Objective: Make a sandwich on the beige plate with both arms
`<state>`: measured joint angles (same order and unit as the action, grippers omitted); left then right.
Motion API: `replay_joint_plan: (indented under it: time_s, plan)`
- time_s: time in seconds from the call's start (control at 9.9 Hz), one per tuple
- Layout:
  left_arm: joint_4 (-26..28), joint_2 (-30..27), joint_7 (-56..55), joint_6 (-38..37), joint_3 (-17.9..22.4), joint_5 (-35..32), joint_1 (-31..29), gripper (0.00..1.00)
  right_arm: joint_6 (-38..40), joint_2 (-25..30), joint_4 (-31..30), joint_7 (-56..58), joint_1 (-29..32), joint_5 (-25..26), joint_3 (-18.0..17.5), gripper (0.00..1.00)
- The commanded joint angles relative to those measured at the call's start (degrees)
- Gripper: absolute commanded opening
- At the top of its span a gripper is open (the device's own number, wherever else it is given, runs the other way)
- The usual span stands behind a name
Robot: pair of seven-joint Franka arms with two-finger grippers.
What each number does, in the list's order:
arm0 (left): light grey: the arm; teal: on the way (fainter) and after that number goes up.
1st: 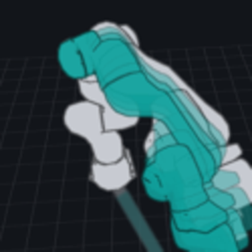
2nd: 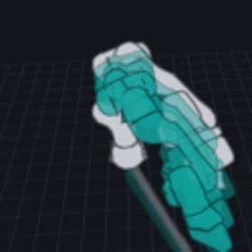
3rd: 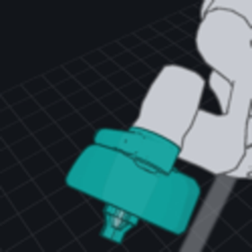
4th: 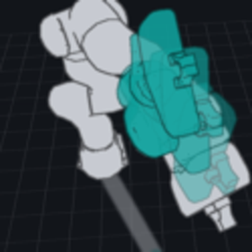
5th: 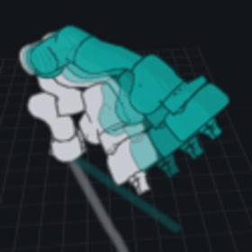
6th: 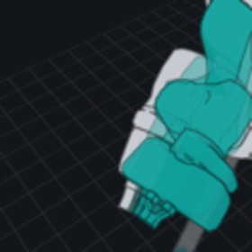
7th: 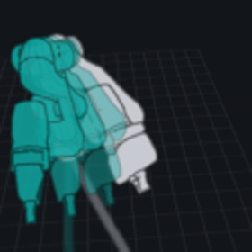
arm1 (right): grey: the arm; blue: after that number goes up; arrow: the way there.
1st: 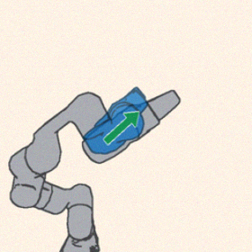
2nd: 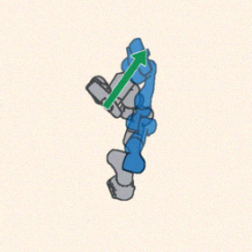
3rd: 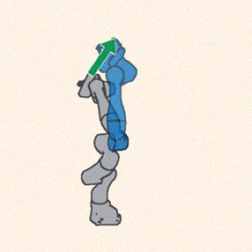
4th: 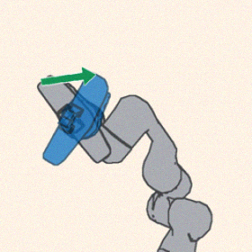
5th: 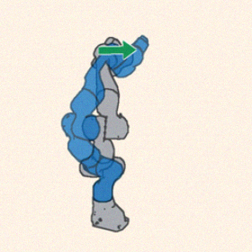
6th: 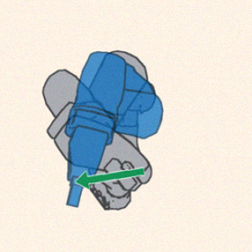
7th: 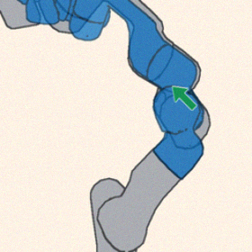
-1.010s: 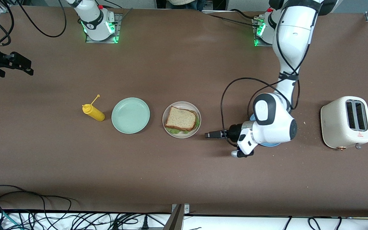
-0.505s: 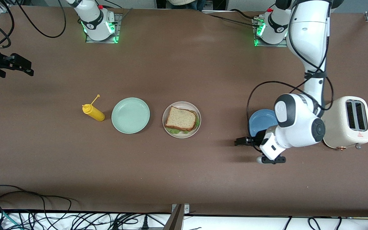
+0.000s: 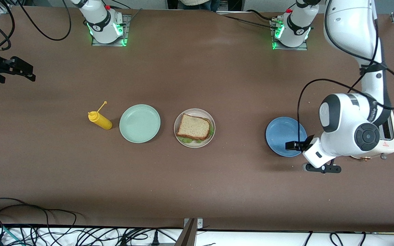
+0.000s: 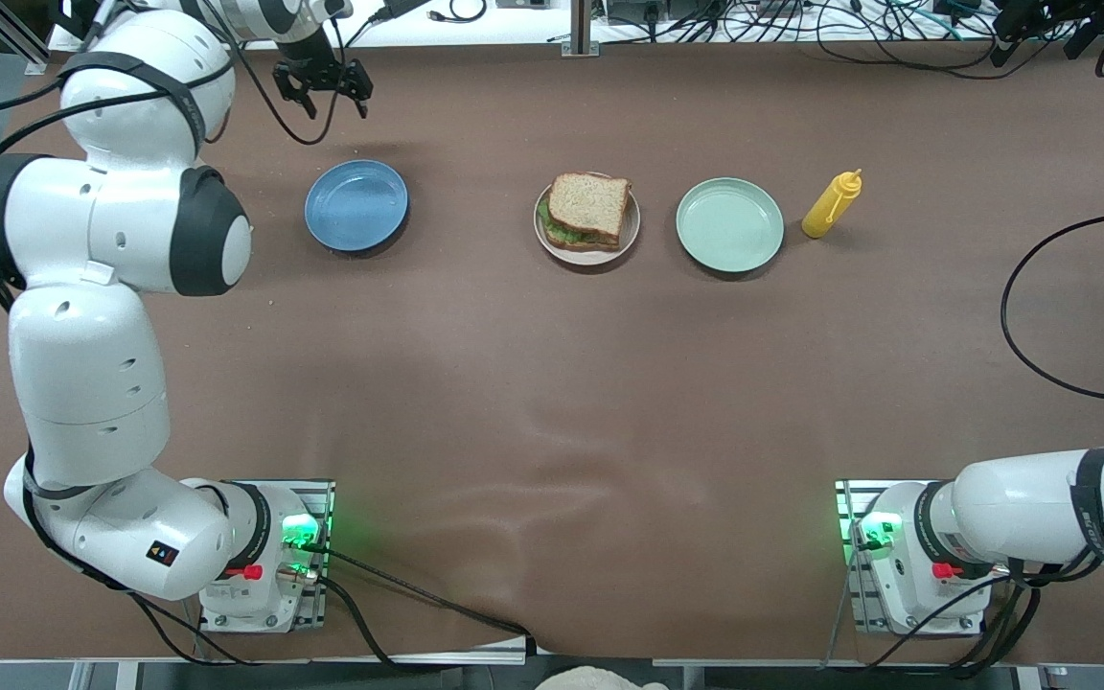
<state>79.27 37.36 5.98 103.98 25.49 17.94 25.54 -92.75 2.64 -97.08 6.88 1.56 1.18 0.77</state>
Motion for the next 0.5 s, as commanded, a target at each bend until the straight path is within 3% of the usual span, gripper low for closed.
replay_joint_plan:
  time_s: [0.0,0.2,0.4]
  plan:
    - [0.2,-4.5,0.1,-7.4,1.0,-6.0,0.3,1.00,0.7,-0.6,1.5,-6.3,-0.4,-0.7,-0.5,1.00]
    - [-5.9,-4.9,0.2,-19.5,1.4,-9.7,0.3,1.00,0.6,-0.6,1.5,-7.1,-0.9,-0.8,-0.5,1.00]
    - [-9.9,-5.5,0.0,-26.6,2.0,-10.3,0.0,1.00,0.6,-1.1,2.4,-7.1,-0.9,-0.8,-0.5,1.00]
